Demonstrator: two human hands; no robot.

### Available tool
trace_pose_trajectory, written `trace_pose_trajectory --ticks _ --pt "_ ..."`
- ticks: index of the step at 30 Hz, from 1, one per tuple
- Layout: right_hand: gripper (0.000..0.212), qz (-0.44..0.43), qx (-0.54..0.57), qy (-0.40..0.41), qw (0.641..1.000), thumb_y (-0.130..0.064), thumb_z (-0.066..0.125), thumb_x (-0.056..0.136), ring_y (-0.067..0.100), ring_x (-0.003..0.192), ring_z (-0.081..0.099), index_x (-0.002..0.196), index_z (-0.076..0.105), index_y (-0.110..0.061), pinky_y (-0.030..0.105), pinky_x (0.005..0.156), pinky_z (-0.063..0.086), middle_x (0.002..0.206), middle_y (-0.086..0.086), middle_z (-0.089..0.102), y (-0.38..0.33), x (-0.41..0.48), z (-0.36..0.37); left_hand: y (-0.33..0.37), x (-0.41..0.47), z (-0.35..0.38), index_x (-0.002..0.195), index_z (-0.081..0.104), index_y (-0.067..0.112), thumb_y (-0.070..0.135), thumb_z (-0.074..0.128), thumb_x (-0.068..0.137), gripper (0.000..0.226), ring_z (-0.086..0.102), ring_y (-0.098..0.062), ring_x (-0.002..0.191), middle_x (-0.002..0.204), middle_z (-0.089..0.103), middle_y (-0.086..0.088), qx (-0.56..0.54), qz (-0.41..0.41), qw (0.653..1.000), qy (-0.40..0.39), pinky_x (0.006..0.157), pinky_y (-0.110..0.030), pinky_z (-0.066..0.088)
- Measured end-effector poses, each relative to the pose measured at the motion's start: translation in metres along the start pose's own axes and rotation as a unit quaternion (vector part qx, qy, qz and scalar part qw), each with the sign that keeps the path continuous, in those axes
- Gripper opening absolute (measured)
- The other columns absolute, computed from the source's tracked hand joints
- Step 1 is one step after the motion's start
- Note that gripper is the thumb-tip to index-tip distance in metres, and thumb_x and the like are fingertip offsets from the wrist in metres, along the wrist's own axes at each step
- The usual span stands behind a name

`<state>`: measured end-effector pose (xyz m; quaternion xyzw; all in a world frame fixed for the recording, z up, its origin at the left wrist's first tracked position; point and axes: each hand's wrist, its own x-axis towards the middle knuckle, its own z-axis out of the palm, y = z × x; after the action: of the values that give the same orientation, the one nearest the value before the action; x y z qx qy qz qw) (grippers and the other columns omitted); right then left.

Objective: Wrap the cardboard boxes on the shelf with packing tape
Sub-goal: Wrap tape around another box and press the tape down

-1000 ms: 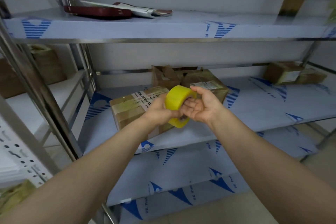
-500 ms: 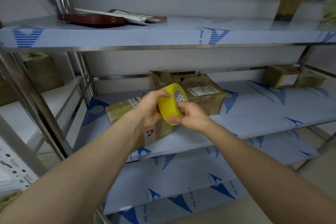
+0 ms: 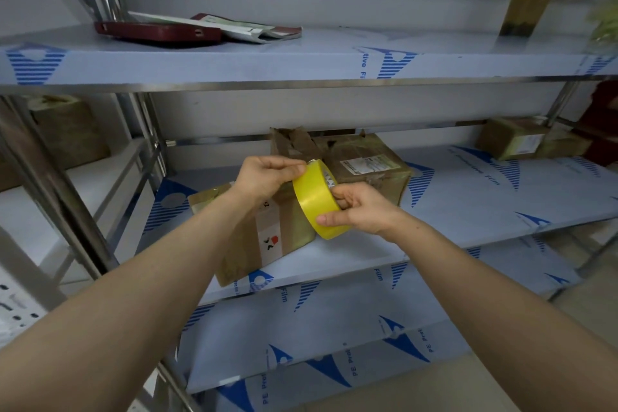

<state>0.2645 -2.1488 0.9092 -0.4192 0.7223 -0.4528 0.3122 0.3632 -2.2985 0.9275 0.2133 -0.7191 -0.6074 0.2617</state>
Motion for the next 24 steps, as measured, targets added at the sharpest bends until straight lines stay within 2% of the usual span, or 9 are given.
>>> trace_pose_trajectory --ticks 2,7,9,13,16,18,20,21,24 --pt "0.022 0.005 -0.003 -0.001 1.0 0.0 0.071 0.08 0.012 0.085 0.067 0.095 0.064 -0.015 0.04 0.093 0.053 0.099 0.005 0.07 -0.002 -0.001 0.0 -0.002 0.001 0.001 0.11 0.066 -0.005 0.003 0.068 0.084 0.028 0.062 0.006 0.062 0.084 0.066 0.0 0.023 0.019 1.0 0.004 0.068 -0.007 0.05" --pt "0.023 0.022 0.003 0.002 1.0 -0.008 0.072 0.081 0.024 0.096 0.067 0.103 0.066 -0.009 0.042 0.092 0.052 0.105 0.011 0.071 -0.009 -0.004 0.001 -0.006 0.003 0.001 0.102 0.069 0.002 0.01 0.062 0.09 0.016 0.06 -0.013 0.086 0.088 0.066 -0.003 0.118 0.052 0.992 0.004 0.09 -0.031 0.048" --pt "0.024 0.029 0.016 0.012 0.999 -0.015 0.071 0.083 0.027 0.098 0.067 0.105 0.067 -0.007 0.043 0.091 0.052 0.105 0.012 0.071 -0.012 -0.003 0.002 -0.007 0.006 0.0 0.102 0.069 0.006 0.016 0.06 0.093 0.016 0.059 -0.015 0.093 0.096 0.066 -0.005 0.158 0.041 0.987 0.002 0.09 -0.03 0.047" --pt "0.014 0.033 0.07 0.051 0.996 -0.03 0.064 0.087 0.022 0.083 0.067 0.09 0.068 -0.017 0.038 0.084 0.052 0.088 0.005 0.072 -0.017 -0.005 0.008 -0.01 0.01 -0.005 0.099 0.068 0.007 0.02 0.055 0.096 0.019 0.055 -0.017 0.089 0.103 0.066 -0.011 0.172 -0.015 0.985 0.017 0.082 -0.029 0.045" --pt "0.026 0.03 0.119 0.1 0.987 -0.039 0.067 0.08 0.026 0.087 0.068 0.092 0.068 -0.016 0.041 0.087 0.052 0.091 0.008 0.072 -0.018 -0.008 0.014 -0.011 0.008 -0.007 0.085 0.065 0.011 0.021 0.053 0.097 0.02 0.062 -0.027 0.095 0.108 0.067 -0.017 0.166 -0.046 0.985 0.016 0.085 -0.035 0.049" --pt "0.038 0.033 0.163 0.117 0.979 -0.043 0.071 0.071 0.029 0.087 0.068 0.094 0.068 -0.012 0.043 0.087 0.052 0.092 0.011 0.072 -0.019 -0.013 0.019 -0.011 0.006 -0.01 0.083 0.065 0.01 0.021 0.053 0.097 0.022 0.063 -0.03 0.099 0.103 0.067 -0.018 0.171 -0.062 0.983 0.019 0.086 -0.037 0.05" --pt "0.044 0.039 0.221 0.121 0.967 -0.041 0.065 0.069 0.029 0.088 0.067 0.099 0.067 -0.009 0.042 0.087 0.052 0.096 0.014 0.071 -0.019 -0.018 0.025 -0.011 0.005 -0.014 0.075 0.061 0.01 0.018 0.052 0.097 0.026 0.062 -0.025 0.081 0.081 0.064 -0.013 0.156 -0.076 0.985 0.013 0.078 -0.035 0.051" --pt "0.046 0.043 0.248 0.122 0.96 -0.04 0.063 0.069 0.029 0.089 0.067 0.101 0.067 -0.008 0.042 0.086 0.053 0.098 0.014 0.071 -0.017 -0.021 0.027 -0.011 0.005 -0.016 0.073 0.059 0.011 0.016 0.051 0.098 0.027 0.058 -0.021 0.069 0.071 0.06 -0.009 0.144 -0.08 0.986 -0.005 0.07 -0.032 0.05" --pt "0.045 0.053 0.313 0.137 0.938 -0.038 0.061 0.069 0.025 0.081 0.069 0.102 0.067 -0.009 0.037 0.075 0.056 0.091 0.012 0.072 -0.012 -0.03 0.033 -0.006 -0.001 -0.025 0.086 0.06 0.011 0.01 0.049 0.098 0.016 0.05 -0.009 0.049 0.063 0.055 -0.003 0.117 -0.08 0.986 -0.089 0.043 -0.019 0.043"
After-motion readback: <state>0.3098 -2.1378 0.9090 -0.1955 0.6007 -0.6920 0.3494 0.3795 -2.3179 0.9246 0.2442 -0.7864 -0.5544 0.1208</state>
